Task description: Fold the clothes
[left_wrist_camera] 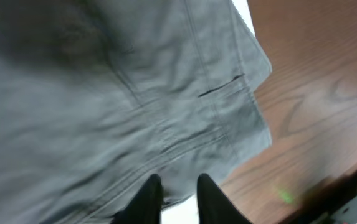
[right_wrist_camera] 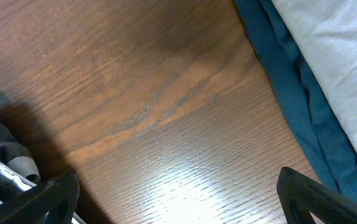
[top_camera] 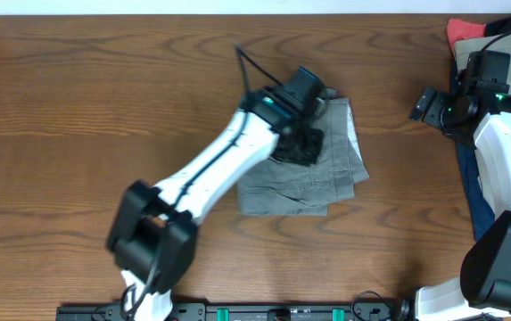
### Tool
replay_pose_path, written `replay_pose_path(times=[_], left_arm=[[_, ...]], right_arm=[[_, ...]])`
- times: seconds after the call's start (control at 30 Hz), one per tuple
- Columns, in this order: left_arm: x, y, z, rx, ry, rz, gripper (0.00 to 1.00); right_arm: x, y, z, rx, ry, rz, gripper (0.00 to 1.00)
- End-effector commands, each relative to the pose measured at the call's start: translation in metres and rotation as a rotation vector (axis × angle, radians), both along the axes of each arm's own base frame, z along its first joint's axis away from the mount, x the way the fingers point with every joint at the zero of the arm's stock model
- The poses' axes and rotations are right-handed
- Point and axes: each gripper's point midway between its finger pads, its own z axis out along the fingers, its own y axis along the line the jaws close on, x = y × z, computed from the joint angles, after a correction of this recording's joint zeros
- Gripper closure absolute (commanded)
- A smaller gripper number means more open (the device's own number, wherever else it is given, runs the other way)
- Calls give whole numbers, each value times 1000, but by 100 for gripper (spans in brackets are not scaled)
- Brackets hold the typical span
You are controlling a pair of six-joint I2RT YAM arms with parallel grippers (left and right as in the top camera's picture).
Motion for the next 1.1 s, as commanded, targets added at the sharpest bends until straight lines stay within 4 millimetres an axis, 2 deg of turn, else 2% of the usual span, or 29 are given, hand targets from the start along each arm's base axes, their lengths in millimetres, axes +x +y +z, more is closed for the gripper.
replay_pose_path(times=[0.0, 0.13, 0.3, 0.47, 0.6, 0.7, 0.8, 0.83, 0.9, 0.93, 1.0, 1.07], left_arm=[[-19, -21, -33, 22, 64, -32, 83], [-33, -38, -62, 45, 94, -77, 85], [-49, -43, -91, 95, 150, -77, 85], [-52, -45, -97, 103, 157, -85, 84], [-45, -42, -74, 76, 131, -72, 83], [-36, -38, -41, 29, 75, -78, 71], [-23, -24, -7, 16, -1, -41, 61], [-16, -15, 4, 22, -29, -18, 55], [-4, 6, 21, 52, -84, 34, 24], [3, 21, 29, 78, -109, 67, 12], [16, 53, 38, 139, -141, 137, 2], [28, 87, 40, 203, -142, 208, 2]], right_arm=[[4, -2, 7, -17, -16, 4, 1], [4, -2, 7, -17, -16, 4, 1], [4, -2, 7, -17, -16, 4, 1], [4, -2, 7, -17, -16, 4, 1], [4, -2, 7, -17, -16, 4, 1], [4, -2, 7, -17, -16, 4, 1], [4, -2, 7, -17, -16, 4, 1], [4, -2, 7, -17, -16, 4, 1], [4, -2, 7, -17, -16, 4, 1], [4, -2, 7, -17, -16, 4, 1], [4, -2, 7, -17, -16, 4, 1], [4, -2, 7, -17, -16, 4, 1]])
